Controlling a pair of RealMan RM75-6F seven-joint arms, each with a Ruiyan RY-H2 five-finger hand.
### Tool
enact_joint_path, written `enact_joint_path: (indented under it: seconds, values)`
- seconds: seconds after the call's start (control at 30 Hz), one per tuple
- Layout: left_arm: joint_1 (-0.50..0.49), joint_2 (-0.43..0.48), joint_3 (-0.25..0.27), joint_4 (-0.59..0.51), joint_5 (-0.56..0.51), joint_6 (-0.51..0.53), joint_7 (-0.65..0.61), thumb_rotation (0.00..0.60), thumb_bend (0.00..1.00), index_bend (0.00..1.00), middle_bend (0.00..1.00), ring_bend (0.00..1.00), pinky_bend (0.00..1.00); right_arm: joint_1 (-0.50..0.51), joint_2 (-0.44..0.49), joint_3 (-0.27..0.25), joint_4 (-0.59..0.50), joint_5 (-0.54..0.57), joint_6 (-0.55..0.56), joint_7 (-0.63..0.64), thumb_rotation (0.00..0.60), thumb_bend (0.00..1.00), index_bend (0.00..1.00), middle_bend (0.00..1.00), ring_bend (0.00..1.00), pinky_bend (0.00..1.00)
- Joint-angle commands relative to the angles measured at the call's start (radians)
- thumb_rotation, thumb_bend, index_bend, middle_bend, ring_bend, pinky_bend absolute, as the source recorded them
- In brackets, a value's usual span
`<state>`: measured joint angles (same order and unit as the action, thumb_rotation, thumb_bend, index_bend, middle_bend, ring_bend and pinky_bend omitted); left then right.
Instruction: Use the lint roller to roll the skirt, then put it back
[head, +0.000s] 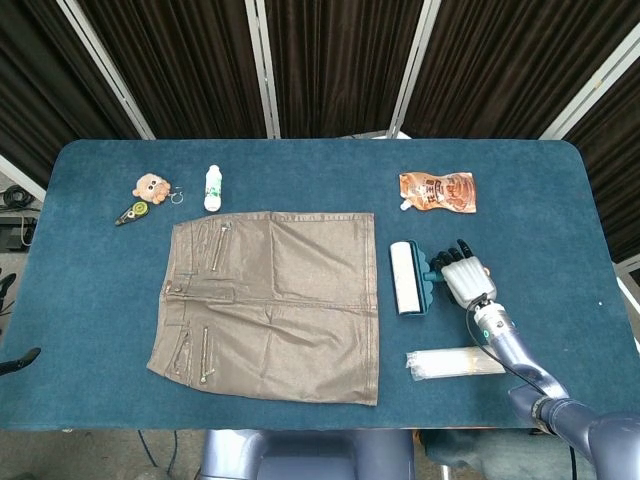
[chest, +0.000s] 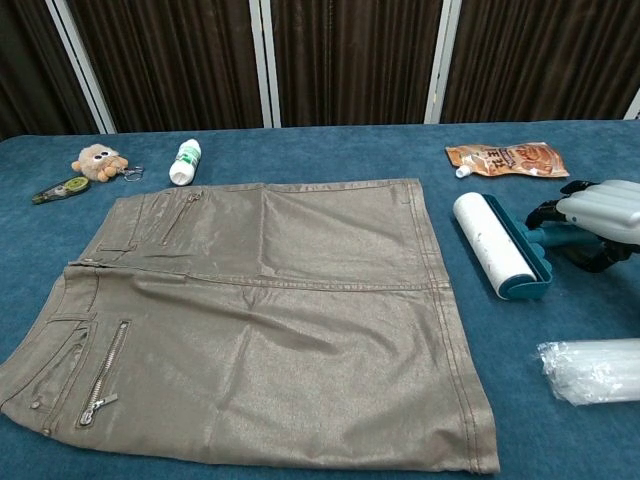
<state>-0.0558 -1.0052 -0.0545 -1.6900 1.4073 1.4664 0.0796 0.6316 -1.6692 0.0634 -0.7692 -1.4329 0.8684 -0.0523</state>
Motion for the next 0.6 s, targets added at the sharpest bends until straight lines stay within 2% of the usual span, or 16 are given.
enact_joint_path:
  seconds: [0.03,0.13,0.3,0.43,0.6]
  values:
    - [-0.001,0.0,0.0,0.0,-0.001,-0.002,0.0,0.6,0.0,0.0,0.0,0.0,0.0,-0.006,-0.029,-0.004,0.055,-0.031,0.065,0.039,0.6,0.72,0.52,0.51,0.38,0.25]
    - [-0.001,0.001,0.001,-0.002,0.001,-0.002,-0.002,0.6,0.0,0.0,0.0,0.0,0.0,-0.006,-0.029,-0.005,0.063,-0.051,0.108,0.072,0.6,0.76,0.53,0.52,0.39,0.29]
    - [0.001,0.007,0.002,-0.007,0.007,0.003,-0.012,0.6,0.0,0.0,0.0,0.0,0.0,0.012,0.015,0.0,-0.01,-0.084,0.166,0.067,0.6,0.79,0.53,0.52,0.39,0.32]
    - [0.002,0.013,0.004,-0.012,0.016,0.006,-0.022,0.6,0.0,0.0,0.0,0.0,0.0,0.049,0.074,0.027,-0.151,-0.099,0.189,-0.004,0.6,0.8,0.53,0.52,0.39,0.32]
    - [0.002,0.022,0.005,-0.016,0.026,0.009,-0.038,0.6,0.0,0.0,0.0,0.0,0.0,0.115,0.149,0.072,-0.39,-0.099,0.159,-0.198,0.6,0.81,0.53,0.52,0.39,0.34]
